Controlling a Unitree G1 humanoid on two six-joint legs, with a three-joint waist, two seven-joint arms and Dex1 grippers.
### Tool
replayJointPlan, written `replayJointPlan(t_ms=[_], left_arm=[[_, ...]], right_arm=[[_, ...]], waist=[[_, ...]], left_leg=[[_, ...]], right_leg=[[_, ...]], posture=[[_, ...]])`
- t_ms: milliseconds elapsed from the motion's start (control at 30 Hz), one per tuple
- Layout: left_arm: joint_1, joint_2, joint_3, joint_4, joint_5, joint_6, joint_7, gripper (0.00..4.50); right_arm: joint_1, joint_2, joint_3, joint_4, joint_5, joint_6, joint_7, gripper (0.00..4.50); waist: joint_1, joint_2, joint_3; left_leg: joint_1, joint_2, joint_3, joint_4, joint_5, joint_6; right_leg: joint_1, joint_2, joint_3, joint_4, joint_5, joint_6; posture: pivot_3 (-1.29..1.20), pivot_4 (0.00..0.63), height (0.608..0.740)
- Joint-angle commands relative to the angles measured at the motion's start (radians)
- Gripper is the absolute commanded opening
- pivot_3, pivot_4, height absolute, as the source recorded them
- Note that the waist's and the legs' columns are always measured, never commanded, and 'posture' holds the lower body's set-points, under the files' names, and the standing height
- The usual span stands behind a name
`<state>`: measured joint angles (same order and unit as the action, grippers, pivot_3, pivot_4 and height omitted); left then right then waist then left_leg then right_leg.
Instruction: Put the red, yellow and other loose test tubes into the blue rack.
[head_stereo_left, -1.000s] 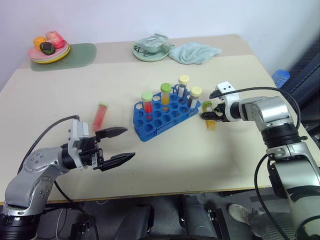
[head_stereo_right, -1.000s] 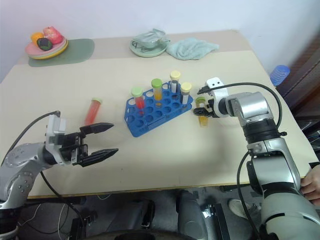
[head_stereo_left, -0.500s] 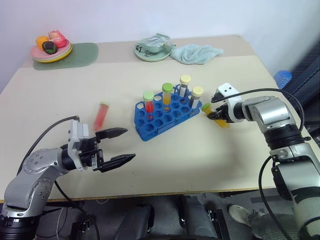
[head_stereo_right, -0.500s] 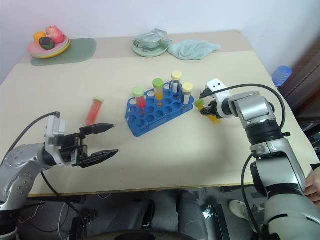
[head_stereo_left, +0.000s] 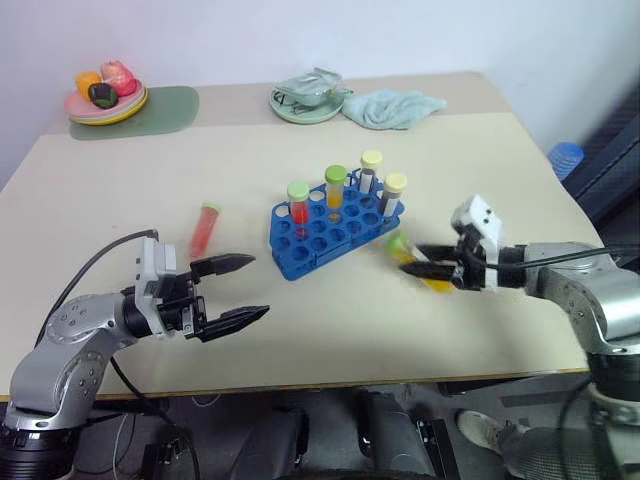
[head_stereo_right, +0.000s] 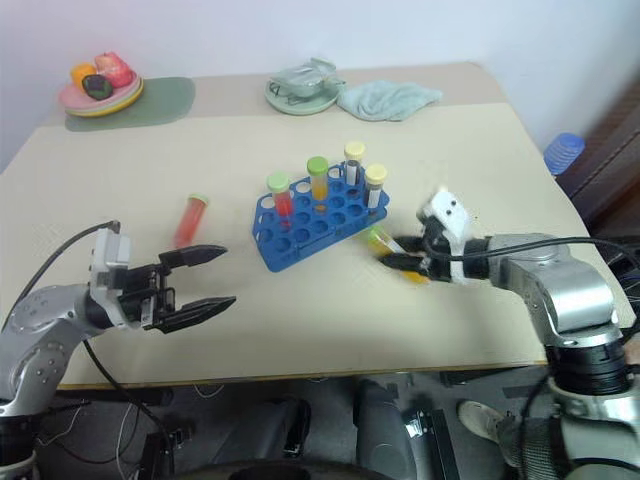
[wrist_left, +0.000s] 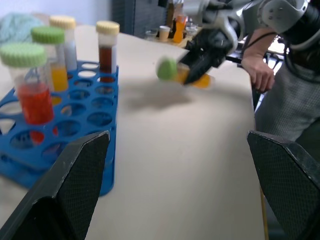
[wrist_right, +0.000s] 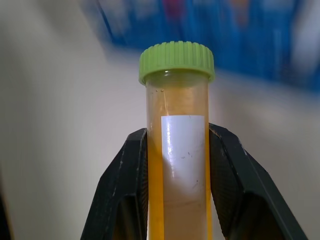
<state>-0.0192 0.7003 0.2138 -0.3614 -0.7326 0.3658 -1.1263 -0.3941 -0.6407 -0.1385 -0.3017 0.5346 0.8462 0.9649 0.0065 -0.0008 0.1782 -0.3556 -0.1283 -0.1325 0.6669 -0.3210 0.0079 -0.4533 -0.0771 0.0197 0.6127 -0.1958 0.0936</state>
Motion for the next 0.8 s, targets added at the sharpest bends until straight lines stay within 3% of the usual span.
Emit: replayJointPlan(t_ms=[33,267,400,567,800], left_arm=[[-0.031,0.012,0.002,0.01,-0.01,-0.001,-0.018,4.5],[-0.056,0.014,0.002,0.031,-0.01,0.005,-0.032,4.5],[-0.05,0.011,0.008,0.031,-0.009,0.002,-0.031,4.5],[-0.021,0.005,0.025,0.015,-0.014,-0.003,-0.017,4.5],[0.029,-0.002,0.053,0.002,-0.022,-0.014,0.002,4.5]], right_arm=[[-0.044,0.128,-0.072,-0.012,0.079,-0.103,-0.086,1.4],[-0.13,0.452,-0.027,0.162,-0.038,-0.519,-0.273,1.4],[-0.139,0.564,0.004,0.313,-0.094,-0.752,-0.275,1.4],[-0.163,0.647,0.024,0.56,-0.148,-1.025,-0.236,1.4],[-0.219,0.683,-0.001,0.85,-0.16,-1.263,-0.203,1.4]], waist=[[0.001,0.0,0.0],[-0.005,0.0,0.0],[-0.005,0.0,0.0],[-0.023,0.0,-0.001],[-0.03,0.0,0.0]], left_leg=[[0.001,0.0,0.0,0.0,0.0,0.0],[-0.002,0.0,0.001,-0.001,0.004,-0.007],[-0.002,0.0,0.001,-0.002,0.004,-0.007],[-0.001,0.0,0.001,-0.001,0.004,-0.007],[0.0,0.002,0.002,-0.001,0.005,-0.009]], right_leg=[[0.001,0.0,0.0,0.0,0.0,0.0],[-0.005,0.0,0.0,0.002,0.0,-0.001],[-0.006,0.0,0.0,0.002,0.0,-0.001],[-0.005,0.001,0.0,0.003,0.0,-0.001],[-0.006,0.004,0.001,0.004,0.002,-0.003]], posture=[[0.0,0.15,0.74],[0.0,0.15,0.74],[0.0,0.15,0.74],[0.0,0.15,0.74],[0.0,0.15,0.74]])
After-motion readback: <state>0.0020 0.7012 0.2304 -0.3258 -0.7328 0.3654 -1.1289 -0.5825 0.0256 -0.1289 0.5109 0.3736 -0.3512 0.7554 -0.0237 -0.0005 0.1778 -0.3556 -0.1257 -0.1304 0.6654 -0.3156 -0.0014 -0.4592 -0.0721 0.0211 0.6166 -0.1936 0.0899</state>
